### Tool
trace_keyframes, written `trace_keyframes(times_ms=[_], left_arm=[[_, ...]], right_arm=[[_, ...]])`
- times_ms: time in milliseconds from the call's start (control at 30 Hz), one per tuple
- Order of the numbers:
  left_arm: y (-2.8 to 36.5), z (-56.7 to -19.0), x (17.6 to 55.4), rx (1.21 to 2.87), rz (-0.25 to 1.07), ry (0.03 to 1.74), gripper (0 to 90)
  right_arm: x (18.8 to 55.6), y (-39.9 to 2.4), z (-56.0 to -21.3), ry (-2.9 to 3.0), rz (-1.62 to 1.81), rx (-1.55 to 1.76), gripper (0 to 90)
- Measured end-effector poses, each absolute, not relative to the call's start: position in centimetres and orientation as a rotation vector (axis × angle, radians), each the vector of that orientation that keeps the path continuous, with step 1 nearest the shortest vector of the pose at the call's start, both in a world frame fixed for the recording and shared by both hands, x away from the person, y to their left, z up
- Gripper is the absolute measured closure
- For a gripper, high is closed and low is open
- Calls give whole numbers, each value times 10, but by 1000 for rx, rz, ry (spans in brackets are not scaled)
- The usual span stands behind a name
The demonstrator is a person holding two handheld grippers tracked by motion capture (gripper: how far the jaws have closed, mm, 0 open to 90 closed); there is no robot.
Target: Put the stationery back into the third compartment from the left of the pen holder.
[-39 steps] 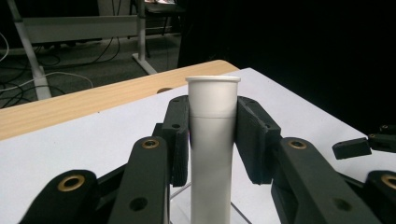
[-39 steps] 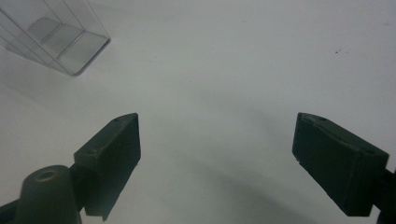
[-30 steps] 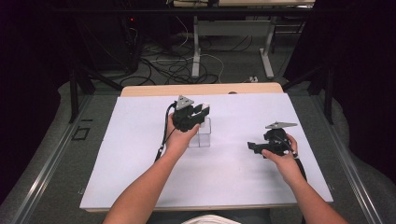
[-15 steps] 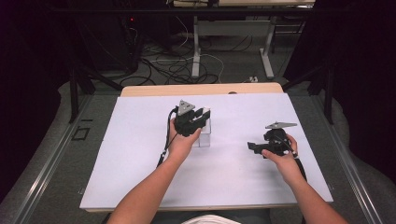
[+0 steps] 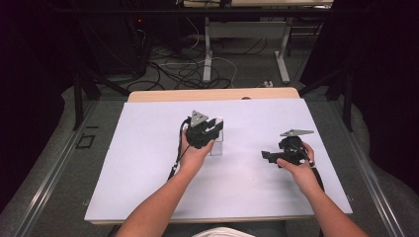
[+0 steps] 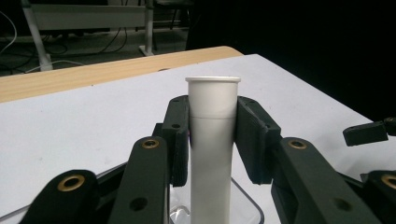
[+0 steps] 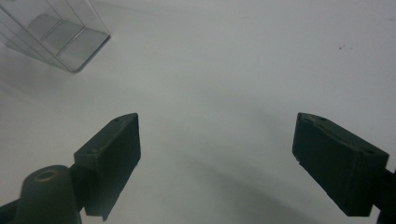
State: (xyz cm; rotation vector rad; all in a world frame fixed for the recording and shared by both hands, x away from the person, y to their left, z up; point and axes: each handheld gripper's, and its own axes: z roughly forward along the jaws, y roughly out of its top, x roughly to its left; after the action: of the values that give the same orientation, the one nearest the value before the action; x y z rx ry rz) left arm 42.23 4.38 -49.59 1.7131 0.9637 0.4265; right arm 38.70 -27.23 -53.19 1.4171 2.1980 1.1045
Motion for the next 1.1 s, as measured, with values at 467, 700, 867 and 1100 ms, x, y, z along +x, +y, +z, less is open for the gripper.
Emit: trace_keyframes(times_ms=[467,700,867,1100], left_arm=[[45,-498,419,1736,437,970,670],[46,-497,416,1732,442,976,631],[50,-493,413,1710,474,965,515],[61,-481,409,1685,481,953,404]], right_arm=[[387,-271,-533,2207,1100,1404,148],[387,-271,-533,2209,1099,1404,148],[387,-271,-533,2209,1098,1407,148],[387,-271,-533,2206,1102,1412,148]])
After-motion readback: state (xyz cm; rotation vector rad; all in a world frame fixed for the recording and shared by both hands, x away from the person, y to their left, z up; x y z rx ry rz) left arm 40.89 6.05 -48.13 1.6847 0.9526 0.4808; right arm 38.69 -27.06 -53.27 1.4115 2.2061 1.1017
